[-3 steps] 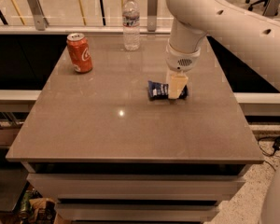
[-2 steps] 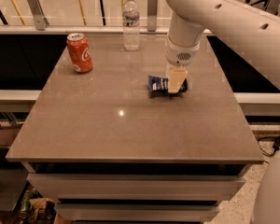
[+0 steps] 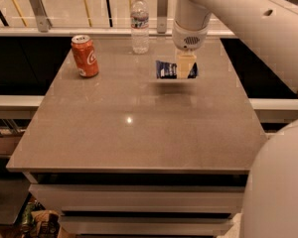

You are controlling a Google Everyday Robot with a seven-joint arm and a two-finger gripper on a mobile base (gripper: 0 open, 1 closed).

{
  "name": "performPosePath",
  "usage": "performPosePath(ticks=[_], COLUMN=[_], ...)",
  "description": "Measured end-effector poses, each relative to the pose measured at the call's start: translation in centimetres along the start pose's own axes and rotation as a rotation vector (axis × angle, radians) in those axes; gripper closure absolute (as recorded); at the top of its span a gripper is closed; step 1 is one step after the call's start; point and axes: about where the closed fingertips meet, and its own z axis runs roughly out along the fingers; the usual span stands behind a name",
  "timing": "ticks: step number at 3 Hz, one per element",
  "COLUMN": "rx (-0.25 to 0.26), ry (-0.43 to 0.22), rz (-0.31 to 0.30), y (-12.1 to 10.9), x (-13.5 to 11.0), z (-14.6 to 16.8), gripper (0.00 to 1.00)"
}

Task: Move rxbar blueberry near water bottle

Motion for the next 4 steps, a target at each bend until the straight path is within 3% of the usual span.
performPosePath(ticks=[2, 4], rx=[0.11, 0.244], ry=[-0.006, -0.074], rz=[-0.041, -0.09], y=[-5.6, -10.0], x=[-0.7, -1.1], z=[-0.8, -0.5], gripper=[1.0, 1.0])
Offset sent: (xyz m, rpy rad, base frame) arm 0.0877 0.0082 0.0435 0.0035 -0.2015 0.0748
